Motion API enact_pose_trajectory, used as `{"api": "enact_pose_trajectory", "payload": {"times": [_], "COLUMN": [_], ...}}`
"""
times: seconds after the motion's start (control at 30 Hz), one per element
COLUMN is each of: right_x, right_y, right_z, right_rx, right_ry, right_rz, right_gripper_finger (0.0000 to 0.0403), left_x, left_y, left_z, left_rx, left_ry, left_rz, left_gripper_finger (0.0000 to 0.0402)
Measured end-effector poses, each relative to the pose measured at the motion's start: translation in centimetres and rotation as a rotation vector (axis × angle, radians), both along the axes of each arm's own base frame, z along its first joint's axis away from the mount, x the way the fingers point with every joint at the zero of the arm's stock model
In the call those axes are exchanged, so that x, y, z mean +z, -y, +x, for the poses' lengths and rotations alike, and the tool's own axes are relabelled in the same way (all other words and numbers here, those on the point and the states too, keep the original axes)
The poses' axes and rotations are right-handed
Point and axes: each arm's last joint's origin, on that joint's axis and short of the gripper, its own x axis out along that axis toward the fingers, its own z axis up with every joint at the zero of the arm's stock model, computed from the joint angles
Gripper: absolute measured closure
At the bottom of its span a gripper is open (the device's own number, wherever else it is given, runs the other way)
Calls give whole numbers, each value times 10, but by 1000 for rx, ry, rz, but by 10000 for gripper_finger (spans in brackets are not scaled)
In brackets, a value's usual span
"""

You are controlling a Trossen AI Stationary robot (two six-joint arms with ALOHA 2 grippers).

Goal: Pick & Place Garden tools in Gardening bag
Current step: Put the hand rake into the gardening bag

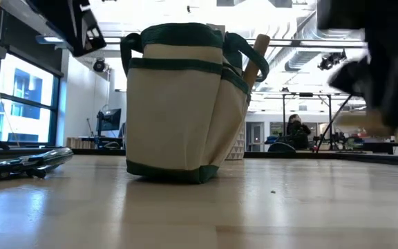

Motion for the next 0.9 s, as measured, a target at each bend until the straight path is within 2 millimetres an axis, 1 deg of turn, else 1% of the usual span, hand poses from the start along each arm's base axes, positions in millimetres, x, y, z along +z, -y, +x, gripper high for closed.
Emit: {"api": "enact_pose_trajectory", "payload": {"times": [0.1,0.23,0.43,0.5,0.6,0.77,0.83,0.9], "right_x": [19,53,84,91,100,113,118,121], "right_y": [-13,-28,-37,-38,-37,-27,-22,-17], "right_z": [0,7,20,25,33,48,54,59], "right_rx": [13,55,131,152,187,193,207,216], "right_ry": [69,211,388,453,551,699,745,776], "right_rz": [-10,-3,-50,-67,-75,-100,-95,-76], "right_gripper_finger": [351,351,351,351,351,351,351,351], "left_x": [3,9,28,34,37,38,39,40], "left_y": [10,26,51,58,67,69,70,73], "left_z": [1,0,3,3,0,-3,1,9], "left_rx": [-40,-114,-197,-219,-201,-64,-11,-4], "left_ry": [51,138,393,471,546,609,644,691], "left_rz": [-15,-34,-69,-68,12,189,203,213], "left_gripper_finger": [329,329,329,329,329,329,329,329]}}
